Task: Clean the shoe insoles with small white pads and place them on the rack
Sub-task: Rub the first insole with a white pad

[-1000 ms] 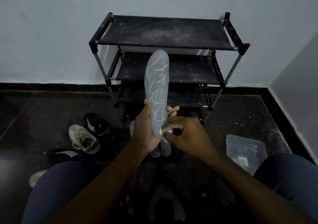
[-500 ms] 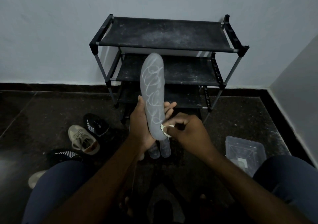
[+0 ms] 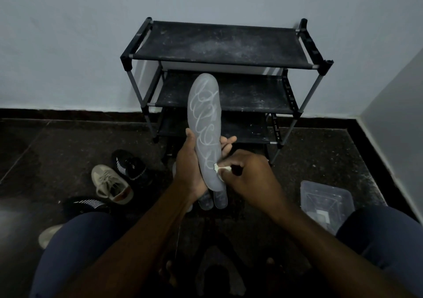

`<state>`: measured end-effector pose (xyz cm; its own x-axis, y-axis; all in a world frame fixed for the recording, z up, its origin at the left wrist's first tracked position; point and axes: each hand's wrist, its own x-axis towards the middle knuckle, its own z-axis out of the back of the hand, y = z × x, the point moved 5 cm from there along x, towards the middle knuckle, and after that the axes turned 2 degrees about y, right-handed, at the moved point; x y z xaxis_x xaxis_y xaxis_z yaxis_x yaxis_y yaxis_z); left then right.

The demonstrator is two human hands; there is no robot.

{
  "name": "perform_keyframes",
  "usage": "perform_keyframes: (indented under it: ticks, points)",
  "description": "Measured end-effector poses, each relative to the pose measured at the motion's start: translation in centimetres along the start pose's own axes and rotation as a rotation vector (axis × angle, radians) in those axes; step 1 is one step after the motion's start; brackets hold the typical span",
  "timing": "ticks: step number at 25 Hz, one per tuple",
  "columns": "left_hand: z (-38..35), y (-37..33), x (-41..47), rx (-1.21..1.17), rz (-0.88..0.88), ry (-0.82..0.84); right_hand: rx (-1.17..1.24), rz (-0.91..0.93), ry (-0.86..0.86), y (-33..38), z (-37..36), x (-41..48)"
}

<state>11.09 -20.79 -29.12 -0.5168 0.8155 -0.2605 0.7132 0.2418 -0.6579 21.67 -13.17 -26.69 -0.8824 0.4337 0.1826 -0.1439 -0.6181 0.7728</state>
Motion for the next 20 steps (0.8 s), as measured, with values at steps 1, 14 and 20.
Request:
perform_keyframes:
  ticks: [1, 14, 20]
  points:
    - [-0.1, 0.3, 0.0, 0.023, -0.003, 0.011, 0.001, -0.014, -0.040, -0.2, 0.3, 0.2]
    - [-0.2, 0.7, 0.0, 0.073, -0.001, 0.031, 0.069, 0.065, -0.022, 0.5, -0.5, 0.5]
    - [-0.2, 0.6, 0.0, 0.070, -0.021, 0.012, 0.097, 0.021, -0.046, -0.3, 0.5, 0.6]
